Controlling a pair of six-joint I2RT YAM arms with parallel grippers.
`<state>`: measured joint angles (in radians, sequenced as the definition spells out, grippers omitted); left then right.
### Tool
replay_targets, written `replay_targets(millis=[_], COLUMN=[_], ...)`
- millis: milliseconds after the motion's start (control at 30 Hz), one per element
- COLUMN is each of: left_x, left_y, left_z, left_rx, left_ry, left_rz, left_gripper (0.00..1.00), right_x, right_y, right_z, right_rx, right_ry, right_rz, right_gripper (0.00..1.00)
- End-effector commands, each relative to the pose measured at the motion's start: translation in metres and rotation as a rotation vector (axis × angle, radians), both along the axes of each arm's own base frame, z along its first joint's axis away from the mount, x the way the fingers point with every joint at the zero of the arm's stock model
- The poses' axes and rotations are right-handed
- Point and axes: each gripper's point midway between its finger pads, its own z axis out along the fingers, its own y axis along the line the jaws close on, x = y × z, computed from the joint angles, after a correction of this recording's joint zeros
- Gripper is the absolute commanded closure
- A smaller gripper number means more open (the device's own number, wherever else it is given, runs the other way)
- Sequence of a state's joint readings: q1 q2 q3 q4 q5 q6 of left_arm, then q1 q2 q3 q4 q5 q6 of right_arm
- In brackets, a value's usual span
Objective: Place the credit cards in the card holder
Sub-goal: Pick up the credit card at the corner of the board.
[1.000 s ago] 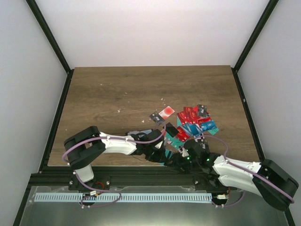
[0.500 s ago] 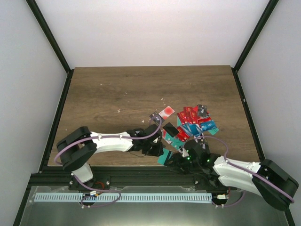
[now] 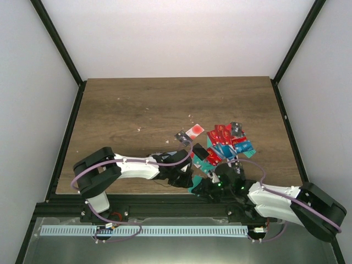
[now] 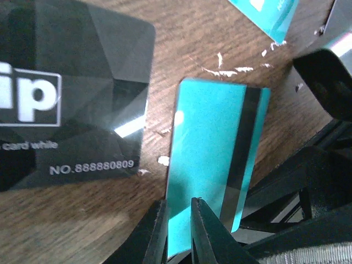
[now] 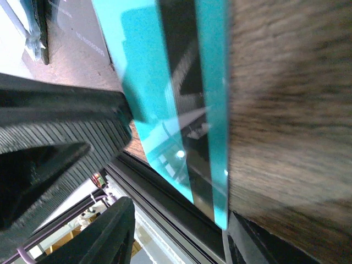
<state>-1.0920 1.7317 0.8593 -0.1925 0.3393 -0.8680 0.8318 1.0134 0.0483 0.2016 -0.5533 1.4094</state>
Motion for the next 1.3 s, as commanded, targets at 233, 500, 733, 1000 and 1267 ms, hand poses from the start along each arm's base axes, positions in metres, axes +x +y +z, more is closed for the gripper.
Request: replay_targets(millis=[233, 500, 733, 1000, 1267], left_x=[-0.016, 0.014, 0.061, 0.105, 0.118], left_y=[0.011, 0.019, 0.06, 0.127, 0.133], left_z=[-0.009, 0.034, 0.097, 0.168, 0.246], left_rx=[0.028, 0.003, -0.039, -0.127, -0.403], left_ry=[0.041, -0.055, -0.169, -0.307, -0.382], left_rz=[0.001, 0.063, 0.169, 0.24, 0.18], left_gripper=[0.85, 0.84, 0.79, 0.65, 0.49], right_x=[0.02, 0.03, 0.058, 0.105, 0.112], right_y=[-0.017, -0.008, 0.021, 0.049, 0.071], right_z=[-0.014, 0.025, 0.085, 0.163, 0.237], right_rx=[-0.113, -0.072, -0.001, 0.149, 0.415], right_ry=[-0.064, -0.184, -0.393, -0.587, -0.745], right_rz=[-0.107, -0.058, 0.079, 0.251, 0.461], right_gripper=[0.9, 0.99, 0.99, 0.99, 0.99])
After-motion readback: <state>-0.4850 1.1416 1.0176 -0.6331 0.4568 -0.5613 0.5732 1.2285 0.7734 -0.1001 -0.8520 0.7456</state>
